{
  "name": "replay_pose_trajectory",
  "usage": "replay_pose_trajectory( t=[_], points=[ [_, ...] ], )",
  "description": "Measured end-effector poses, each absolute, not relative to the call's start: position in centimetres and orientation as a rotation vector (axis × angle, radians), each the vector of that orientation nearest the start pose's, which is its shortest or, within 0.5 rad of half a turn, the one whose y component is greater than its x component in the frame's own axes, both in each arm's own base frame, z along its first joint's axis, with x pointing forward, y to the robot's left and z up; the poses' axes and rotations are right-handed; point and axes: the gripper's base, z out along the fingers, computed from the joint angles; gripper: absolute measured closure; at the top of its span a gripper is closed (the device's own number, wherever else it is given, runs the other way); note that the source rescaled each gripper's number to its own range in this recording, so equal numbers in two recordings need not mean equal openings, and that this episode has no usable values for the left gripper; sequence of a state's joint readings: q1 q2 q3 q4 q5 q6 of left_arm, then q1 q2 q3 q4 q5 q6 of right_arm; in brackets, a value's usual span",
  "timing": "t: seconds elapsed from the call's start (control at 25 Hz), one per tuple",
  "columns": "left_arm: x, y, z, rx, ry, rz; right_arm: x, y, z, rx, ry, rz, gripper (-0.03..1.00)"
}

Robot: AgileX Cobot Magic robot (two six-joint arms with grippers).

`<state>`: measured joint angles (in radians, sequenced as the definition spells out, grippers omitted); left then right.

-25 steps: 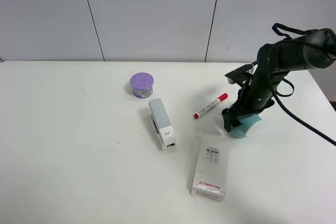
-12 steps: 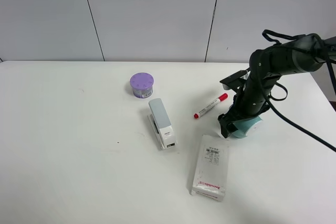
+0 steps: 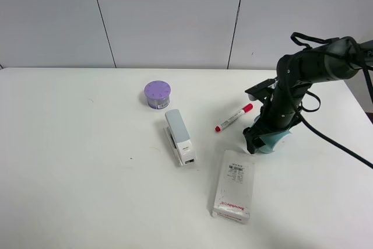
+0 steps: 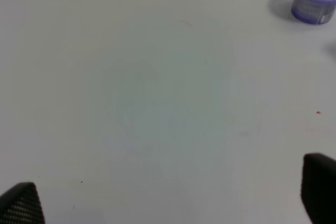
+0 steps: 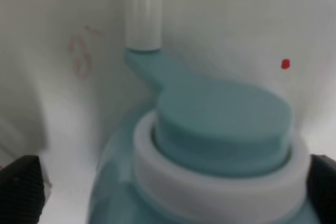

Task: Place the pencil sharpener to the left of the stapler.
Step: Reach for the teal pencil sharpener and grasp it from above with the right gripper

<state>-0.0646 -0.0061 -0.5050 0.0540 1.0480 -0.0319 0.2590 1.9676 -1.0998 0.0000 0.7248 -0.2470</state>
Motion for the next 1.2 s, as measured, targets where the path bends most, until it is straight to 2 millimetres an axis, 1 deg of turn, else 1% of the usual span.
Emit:
replay_pose_trajectory(
  t=[0.52,0.76,1.2],
  points=[
    [-0.57,0.46,27.98,0.031,2.019,0.003,33.18,8.79,12.59,-0.766,2.963,0.001,0.04],
    [-0.57,0.46,27.98,0.031,2.019,0.003,33.13,8.78,12.59,-0.767,2.970,0.001,0.12],
    [-0.57,0.46,27.98,0.031,2.019,0.003,33.28,8.24,12.59,-0.752,2.972,-0.008,0.12]
  ],
)
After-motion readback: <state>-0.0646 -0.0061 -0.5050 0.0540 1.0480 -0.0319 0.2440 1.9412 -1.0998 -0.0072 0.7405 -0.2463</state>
